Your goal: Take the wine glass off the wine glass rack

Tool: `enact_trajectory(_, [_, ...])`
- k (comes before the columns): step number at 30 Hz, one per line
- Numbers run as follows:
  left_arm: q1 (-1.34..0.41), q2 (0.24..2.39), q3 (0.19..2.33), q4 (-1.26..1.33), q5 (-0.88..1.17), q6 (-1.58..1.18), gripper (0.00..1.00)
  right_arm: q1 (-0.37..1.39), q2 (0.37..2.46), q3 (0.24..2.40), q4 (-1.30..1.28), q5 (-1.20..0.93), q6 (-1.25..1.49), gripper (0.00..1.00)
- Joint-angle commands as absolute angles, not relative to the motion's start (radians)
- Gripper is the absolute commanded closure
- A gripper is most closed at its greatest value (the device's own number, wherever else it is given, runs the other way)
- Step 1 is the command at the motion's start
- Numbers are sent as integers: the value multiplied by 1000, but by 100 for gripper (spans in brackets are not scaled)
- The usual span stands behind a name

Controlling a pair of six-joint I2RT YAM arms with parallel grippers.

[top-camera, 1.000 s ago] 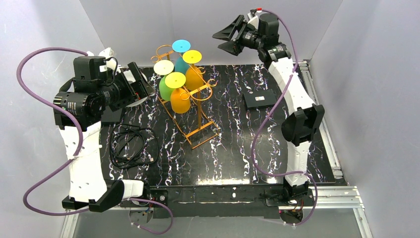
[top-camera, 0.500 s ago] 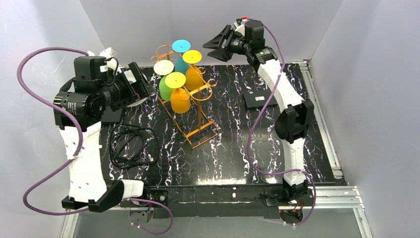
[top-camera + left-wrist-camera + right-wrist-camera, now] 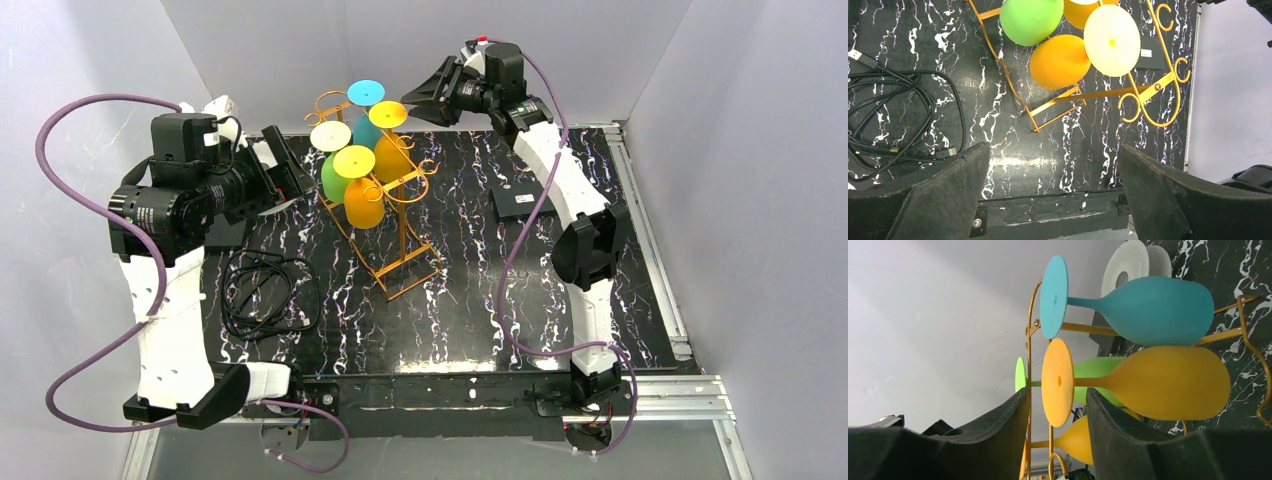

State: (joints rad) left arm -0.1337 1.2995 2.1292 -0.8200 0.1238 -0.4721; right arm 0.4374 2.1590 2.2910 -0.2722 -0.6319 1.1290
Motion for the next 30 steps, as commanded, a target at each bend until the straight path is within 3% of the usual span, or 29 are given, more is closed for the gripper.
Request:
enact_trajectory(1, [-140,1287,2151,-851,117,-463,0,454,2162,2334,-231,-649,1132,49])
enact_trajectory(9, [-144,1281,2145,-853,110,-462,0,463,2169,2333,-238,-649,1135,58])
enact_trajectory(30, [-156,1283,2146,-856,91,-450,0,478,2185,2329,-248,-652,1132,66])
